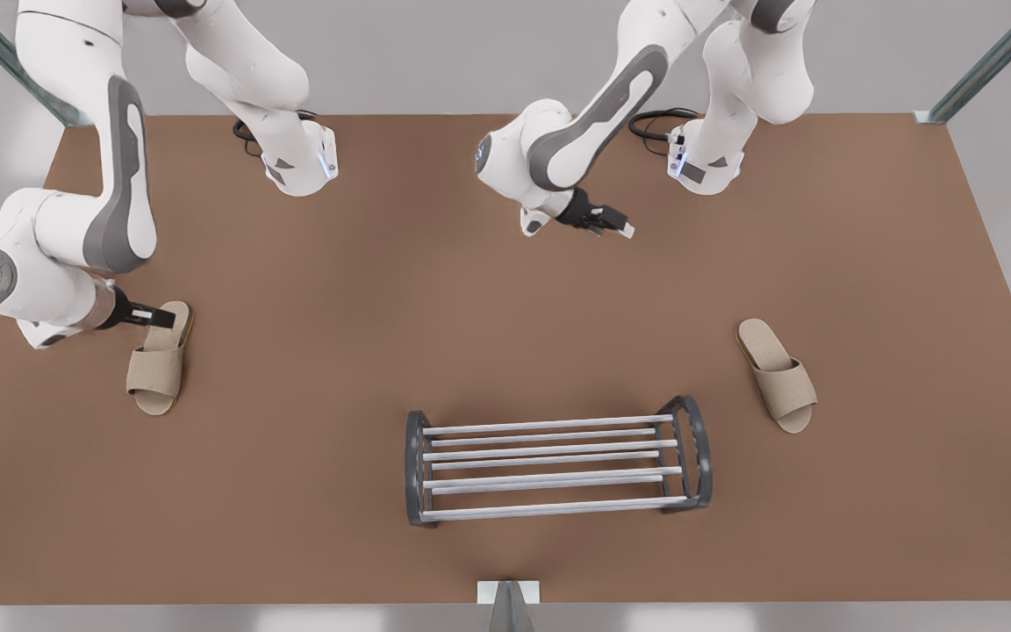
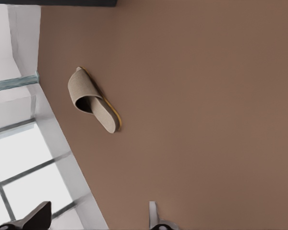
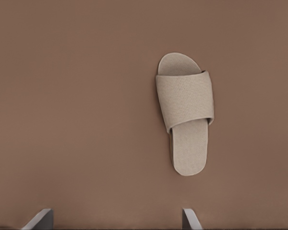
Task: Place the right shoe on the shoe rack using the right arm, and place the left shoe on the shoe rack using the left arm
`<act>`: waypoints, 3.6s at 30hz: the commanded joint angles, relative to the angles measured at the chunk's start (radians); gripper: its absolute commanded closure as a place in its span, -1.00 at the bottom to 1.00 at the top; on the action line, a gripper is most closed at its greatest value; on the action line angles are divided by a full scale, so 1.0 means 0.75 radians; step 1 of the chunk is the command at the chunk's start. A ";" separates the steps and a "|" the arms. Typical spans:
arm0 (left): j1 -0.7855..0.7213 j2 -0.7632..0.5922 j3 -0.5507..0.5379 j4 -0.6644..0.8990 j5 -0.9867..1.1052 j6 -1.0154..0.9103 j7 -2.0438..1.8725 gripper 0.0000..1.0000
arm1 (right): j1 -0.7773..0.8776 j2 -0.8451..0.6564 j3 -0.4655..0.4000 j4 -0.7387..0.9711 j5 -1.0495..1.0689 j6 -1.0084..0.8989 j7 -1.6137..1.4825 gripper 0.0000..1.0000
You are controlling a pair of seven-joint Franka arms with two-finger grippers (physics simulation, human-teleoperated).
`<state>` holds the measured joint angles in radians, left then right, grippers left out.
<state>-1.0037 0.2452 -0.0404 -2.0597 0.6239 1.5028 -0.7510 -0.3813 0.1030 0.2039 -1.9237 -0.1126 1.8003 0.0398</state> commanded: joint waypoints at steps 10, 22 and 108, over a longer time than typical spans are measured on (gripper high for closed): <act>-0.028 -0.092 0.428 -0.604 1.371 1.062 -4.255 -1.00 | -0.181 0.194 0.004 -0.227 0.077 0.760 -0.898 -1.00; 0.146 0.168 0.815 -0.782 2.050 1.091 -4.263 -1.00 | -0.467 0.274 0.017 -0.288 0.193 0.811 -1.342 -1.00; -0.028 0.432 0.874 0.513 2.064 1.760 -3.948 0.57 | 1.024 0.462 -0.127 1.023 0.087 0.031 1.295 0.57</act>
<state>-1.0279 0.5548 0.6151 -1.6799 2.1786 2.8095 -2.8973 0.3682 0.4328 0.1104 -1.1753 -0.0335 1.7911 0.1769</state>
